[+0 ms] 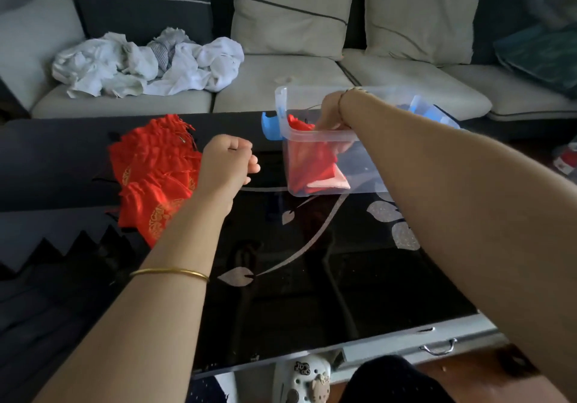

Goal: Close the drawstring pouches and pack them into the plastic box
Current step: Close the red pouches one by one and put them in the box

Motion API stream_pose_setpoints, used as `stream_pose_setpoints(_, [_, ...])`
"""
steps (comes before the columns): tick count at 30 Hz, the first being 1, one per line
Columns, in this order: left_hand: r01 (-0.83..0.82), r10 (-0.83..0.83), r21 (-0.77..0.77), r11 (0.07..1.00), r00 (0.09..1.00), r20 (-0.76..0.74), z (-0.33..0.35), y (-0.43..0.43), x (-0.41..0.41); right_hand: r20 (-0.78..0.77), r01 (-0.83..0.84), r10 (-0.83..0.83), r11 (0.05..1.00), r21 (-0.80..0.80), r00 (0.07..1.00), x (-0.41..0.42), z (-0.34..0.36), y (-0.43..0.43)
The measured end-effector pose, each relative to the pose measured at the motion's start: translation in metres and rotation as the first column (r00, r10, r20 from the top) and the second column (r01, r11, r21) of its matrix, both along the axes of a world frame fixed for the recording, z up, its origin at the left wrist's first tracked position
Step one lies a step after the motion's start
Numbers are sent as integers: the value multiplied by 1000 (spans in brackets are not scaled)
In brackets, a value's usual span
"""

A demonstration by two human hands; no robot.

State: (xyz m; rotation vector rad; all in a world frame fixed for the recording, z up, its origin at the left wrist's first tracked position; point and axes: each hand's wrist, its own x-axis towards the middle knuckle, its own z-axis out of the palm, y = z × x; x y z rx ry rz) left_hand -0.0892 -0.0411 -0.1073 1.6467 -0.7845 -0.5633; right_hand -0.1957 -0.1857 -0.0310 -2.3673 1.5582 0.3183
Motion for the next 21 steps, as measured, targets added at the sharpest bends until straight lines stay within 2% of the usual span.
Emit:
stream_pose_setpoints(4, [-8,8,25,1000,1000,8,-7,3,7,-91,23,-30,996,-87,995,1,-1,3])
stream_pose_setpoints(6, [-13,11,39,999,999,30,-9,6,10,-39,24,-31,988,-151,999,1,0,1])
stream_pose_setpoints(8, [-36,32,65,997,998,54,-12,9,16,190,78,-37,973,-215,981,2,3,-5])
stream_pose_setpoints(10, [-77,64,110,991,991,116,-20,16,22,439,163,-12,938,-306,898,3,9,4])
stream_pose_setpoints(12, [-163,126,164,973,968,217,-30,24,32,634,195,66,923,-332,771,9,13,32])
stream_pose_setpoints(14, [-273,204,228,935,936,287,-38,36,39,771,110,102,970,-218,629,18,1,73])
stream_pose_setpoints(15, [-326,245,257,910,921,304,-41,43,43,793,28,79,992,-120,604,25,-14,92])
stream_pose_setpoints(16, [-370,279,289,883,908,312,-43,50,46,779,-56,51,998,-21,625,33,-32,108])
stream_pose_setpoints(18, [-433,327,382,816,892,312,-44,65,50,680,-134,30,986,101,733,52,-71,129])
stream_pose_setpoints(21, [-455,383,524,720,890,247,-43,82,53,561,-121,39,987,109,827,76,-111,133])
